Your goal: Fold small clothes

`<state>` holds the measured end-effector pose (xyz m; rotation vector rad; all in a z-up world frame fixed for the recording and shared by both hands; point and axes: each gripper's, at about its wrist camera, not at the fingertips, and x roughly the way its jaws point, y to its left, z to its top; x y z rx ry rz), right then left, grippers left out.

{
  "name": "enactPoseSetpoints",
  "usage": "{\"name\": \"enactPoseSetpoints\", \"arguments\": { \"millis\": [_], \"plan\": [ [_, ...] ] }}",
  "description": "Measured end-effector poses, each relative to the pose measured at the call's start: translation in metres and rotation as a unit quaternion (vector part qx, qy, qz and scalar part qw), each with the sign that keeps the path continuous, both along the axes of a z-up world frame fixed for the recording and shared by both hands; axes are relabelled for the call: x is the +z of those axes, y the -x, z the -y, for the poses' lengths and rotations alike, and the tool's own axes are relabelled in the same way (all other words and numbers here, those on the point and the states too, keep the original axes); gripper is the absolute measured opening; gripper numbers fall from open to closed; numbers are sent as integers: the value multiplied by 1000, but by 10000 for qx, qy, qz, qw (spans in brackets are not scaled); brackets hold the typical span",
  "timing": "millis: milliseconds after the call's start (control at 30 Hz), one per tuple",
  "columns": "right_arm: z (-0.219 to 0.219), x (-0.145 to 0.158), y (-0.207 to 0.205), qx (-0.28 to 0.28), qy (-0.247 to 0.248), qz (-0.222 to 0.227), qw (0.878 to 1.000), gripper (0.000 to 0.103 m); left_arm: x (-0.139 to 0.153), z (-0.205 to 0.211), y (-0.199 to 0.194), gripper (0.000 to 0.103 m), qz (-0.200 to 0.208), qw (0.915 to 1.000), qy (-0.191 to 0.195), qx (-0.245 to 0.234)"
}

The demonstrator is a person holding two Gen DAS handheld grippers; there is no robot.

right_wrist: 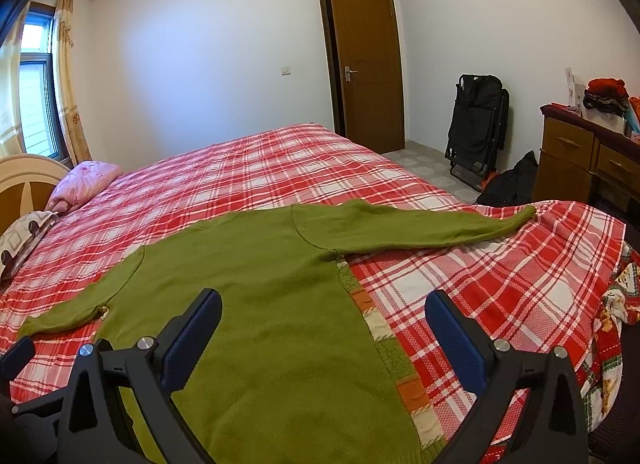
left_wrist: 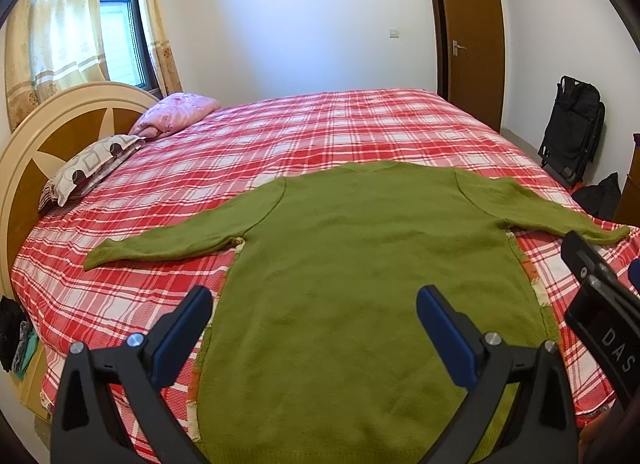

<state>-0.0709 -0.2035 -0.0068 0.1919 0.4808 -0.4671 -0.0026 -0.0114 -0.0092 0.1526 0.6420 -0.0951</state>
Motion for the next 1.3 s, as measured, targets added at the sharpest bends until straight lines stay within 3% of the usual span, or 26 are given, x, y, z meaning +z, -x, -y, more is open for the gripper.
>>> {"name": "enactPoseSetpoints", "arguments": {
  "millis": [1300],
  "plan": [
    [7, -10, -9, 1, -126, -154, 9998, 102, -9, -1, -5, 103, -124, 9999, -32, 4]
  ]
}}
